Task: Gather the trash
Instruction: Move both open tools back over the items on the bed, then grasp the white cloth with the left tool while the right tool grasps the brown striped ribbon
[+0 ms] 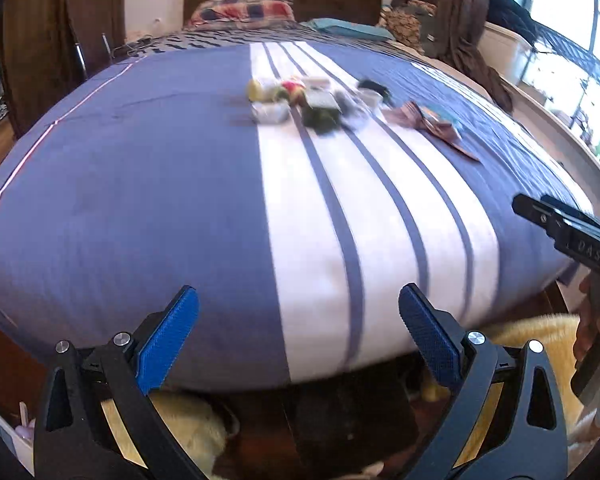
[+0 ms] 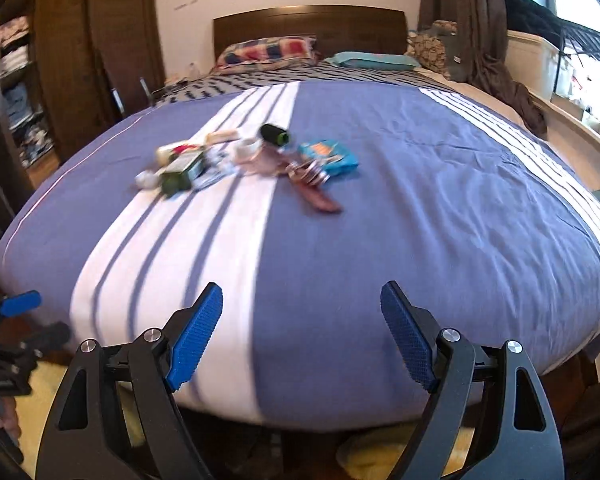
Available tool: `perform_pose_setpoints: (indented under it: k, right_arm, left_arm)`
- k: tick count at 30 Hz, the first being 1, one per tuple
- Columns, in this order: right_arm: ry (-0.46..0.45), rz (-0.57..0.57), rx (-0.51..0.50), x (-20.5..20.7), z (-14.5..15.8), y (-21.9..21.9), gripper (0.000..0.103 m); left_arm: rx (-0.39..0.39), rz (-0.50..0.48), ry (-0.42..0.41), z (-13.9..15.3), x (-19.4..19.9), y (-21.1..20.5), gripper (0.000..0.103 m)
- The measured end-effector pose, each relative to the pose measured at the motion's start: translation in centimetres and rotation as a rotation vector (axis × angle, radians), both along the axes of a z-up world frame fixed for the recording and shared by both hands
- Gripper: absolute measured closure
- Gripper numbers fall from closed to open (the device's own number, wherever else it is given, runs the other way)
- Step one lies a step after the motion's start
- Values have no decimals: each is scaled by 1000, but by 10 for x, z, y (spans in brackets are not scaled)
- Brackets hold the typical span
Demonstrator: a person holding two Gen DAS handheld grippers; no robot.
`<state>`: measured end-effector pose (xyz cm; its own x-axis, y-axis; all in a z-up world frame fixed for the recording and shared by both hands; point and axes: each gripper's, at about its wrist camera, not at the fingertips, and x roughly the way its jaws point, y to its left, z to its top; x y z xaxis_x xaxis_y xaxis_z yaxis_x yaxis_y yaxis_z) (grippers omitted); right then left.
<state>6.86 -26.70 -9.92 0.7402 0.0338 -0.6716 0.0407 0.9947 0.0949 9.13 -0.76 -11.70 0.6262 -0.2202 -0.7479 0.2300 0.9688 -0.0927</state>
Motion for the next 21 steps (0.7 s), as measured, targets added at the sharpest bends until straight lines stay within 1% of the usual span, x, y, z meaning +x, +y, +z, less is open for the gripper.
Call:
perform_pose_setpoints:
  k: [3,7,8,9,11,12,15,17,21]
  right_arm:
    - [10,-13,0,25,-1,-8,21]
    - [29,0,6,54,-8,-10,22]
    - [36,10,12,62,-10,-9,22]
    - [39,17,13,68,-11,-8,22]
    - [42,30,-1,80,-14,-4,29]
    - [44,34,-8,86,-15,-2,30]
    - [49,43,-10,104,-17,0,38]
    - [57,51,-12,114,-16,1,46]
    - [69,82,-28,133,-16,11,55]
  left_arm:
    - [7,16,-11,1,27,-1,8]
    - [17,68,-18,0,68,3,9]
    - [22,79,-19,0,79,4,10]
    - [25,84,-18,0,84,5,14]
    - [25,86,-3,-5,102,5,20]
    - [24,84,3,-7,109,4,22]
    - [40,77,2,-10,134,0,24]
    - [34,68,8,-11,146,-3,26]
    - [33,61,12,-14,173,-7,32]
